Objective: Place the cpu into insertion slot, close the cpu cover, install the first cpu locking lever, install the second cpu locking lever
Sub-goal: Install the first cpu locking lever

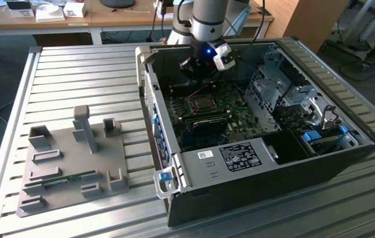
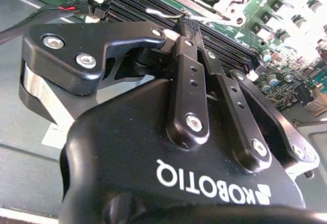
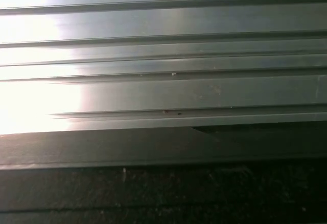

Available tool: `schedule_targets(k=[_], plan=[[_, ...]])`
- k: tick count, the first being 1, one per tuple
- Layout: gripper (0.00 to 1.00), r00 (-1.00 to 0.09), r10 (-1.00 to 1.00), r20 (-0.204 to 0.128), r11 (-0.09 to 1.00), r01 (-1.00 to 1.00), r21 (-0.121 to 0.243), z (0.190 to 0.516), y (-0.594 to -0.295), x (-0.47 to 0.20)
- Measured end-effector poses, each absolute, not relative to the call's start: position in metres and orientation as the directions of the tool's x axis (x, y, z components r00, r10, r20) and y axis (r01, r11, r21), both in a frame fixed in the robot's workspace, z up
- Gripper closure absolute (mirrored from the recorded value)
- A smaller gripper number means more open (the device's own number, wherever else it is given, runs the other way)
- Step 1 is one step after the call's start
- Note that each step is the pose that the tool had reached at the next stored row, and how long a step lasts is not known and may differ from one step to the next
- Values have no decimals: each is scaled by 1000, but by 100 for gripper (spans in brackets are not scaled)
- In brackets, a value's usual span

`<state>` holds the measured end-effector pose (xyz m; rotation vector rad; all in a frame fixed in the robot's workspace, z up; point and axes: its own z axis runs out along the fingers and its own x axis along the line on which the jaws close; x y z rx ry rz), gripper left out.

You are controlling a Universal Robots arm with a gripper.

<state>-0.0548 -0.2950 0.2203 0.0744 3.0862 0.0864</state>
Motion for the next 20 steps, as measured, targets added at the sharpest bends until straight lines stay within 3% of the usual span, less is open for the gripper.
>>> schedule_targets(k=[20], plan=[[89,-997,50,-52,997,47,57,217,-295,-54]])
